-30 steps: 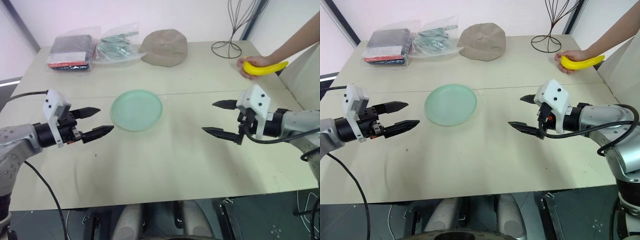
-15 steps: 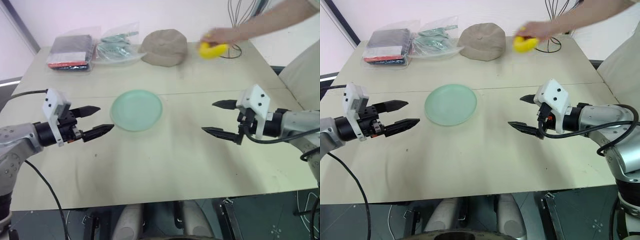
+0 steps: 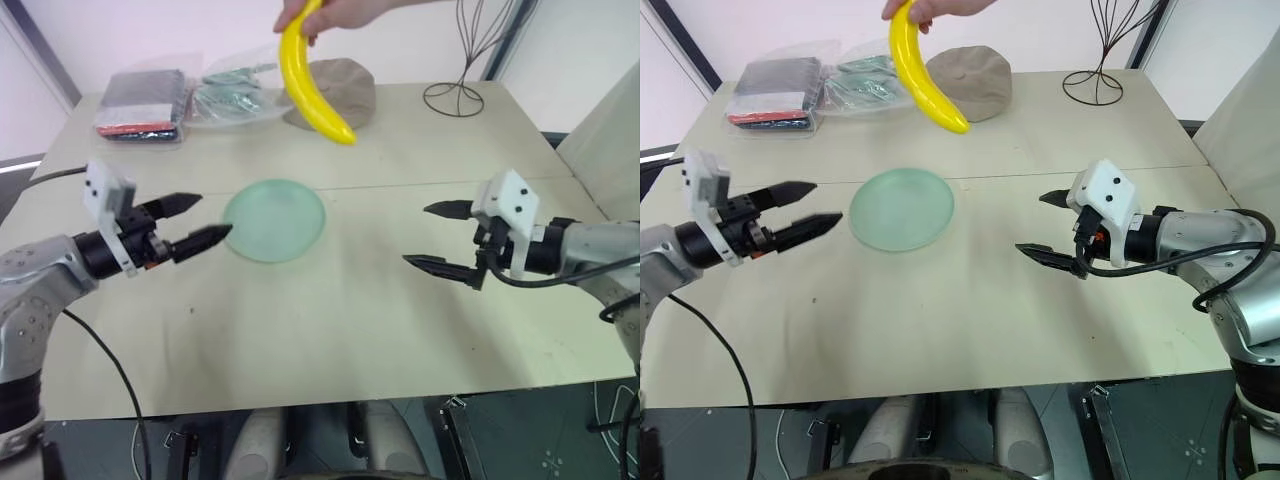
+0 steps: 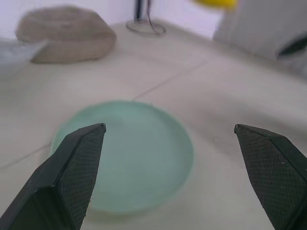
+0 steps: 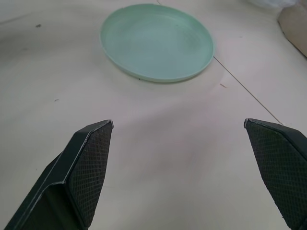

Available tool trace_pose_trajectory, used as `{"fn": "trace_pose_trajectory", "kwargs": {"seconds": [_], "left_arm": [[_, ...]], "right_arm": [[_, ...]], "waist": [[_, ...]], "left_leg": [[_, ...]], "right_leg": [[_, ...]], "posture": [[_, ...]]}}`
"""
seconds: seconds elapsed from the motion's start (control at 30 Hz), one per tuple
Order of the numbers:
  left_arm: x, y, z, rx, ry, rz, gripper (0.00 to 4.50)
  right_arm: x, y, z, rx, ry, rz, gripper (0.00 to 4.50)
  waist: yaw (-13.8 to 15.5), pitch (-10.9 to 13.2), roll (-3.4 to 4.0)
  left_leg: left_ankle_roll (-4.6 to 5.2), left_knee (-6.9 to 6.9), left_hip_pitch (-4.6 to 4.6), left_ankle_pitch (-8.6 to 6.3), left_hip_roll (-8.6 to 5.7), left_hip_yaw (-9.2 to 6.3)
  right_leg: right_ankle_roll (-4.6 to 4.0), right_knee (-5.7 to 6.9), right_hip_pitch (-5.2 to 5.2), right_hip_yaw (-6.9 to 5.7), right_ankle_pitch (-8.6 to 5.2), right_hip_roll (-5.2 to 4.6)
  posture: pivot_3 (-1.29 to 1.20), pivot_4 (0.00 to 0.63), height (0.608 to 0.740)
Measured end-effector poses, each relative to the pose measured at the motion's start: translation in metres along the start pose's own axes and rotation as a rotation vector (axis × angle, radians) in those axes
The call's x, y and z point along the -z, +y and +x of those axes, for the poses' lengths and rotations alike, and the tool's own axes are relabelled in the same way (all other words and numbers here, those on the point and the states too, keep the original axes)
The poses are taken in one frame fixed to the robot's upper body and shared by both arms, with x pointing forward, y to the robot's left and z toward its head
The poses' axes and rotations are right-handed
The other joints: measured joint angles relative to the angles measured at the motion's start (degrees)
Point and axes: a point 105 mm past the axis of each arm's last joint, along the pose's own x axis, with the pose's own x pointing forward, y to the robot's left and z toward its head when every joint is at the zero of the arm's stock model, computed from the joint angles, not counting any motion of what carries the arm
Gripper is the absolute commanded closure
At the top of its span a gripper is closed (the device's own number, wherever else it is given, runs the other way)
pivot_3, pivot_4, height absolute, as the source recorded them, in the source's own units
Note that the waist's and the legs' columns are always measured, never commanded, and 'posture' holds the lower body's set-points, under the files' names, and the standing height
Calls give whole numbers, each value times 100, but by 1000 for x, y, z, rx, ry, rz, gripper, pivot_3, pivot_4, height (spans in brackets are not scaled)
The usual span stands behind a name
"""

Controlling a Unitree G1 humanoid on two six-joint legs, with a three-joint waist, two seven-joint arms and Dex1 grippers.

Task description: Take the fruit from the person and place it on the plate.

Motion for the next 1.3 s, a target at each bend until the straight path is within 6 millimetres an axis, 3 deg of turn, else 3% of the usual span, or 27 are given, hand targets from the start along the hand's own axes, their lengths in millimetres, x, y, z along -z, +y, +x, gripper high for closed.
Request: {"fn": "trace_pose_trajectory", "kwargs": {"seconds": [0.2, 0.37, 0.47, 0.57, 0.9, 1.3], "left_arm": [[8, 0, 0, -1, 27, -13, 0], [18, -1, 0, 12, 89, 17, 0], [20, -2, 0, 15, 98, 35, 0], [21, -2, 1, 18, 104, 44, 0], [26, -4, 0, 16, 118, 43, 0], [28, -6, -2, 9, 125, 48, 0]], "right_arm": [[-28, -26, 10, 128, -137, -4, 19], [-74, -50, 22, 214, -310, 59, 19], [-96, -52, 30, 206, -369, 91, 19], [-110, -41, 44, 133, -396, 115, 19], [-105, -19, 80, 35, -338, 121, 19], [-99, -37, 110, 107, -326, 94, 19]], "waist": [[-29, 0, 0], [-20, 1, 1], [-5, 0, 1], [-14, 0, 1], [-28, 0, 1], [-36, 1, 1]], "left_leg": [[0, -2, 5, 0, 1, 3], [-1, -2, 5, 0, -1, 2], [-1, -4, 1, 0, -1, -1], [-1, -4, -6, 0, -4, 0], [-1, -4, -8, 0, -5, 2], [-2, -4, -8, 1, -7, 4]], "right_leg": [[-1, 6, -2, 3, 0, 3], [-3, 9, -3, 3, 0, 2], [-4, 11, -6, 3, 0, -3], [-4, 13, -15, 5, 1, -6], [-5, 38, -32, 8, 0, -7], [-5, 44, -36, 5, 0, -5]], "posture": [[0, 150, 740], [0, 150, 740], [0, 150, 740], [0, 150, 740], [0, 150, 740], [0, 150, 740]]}}
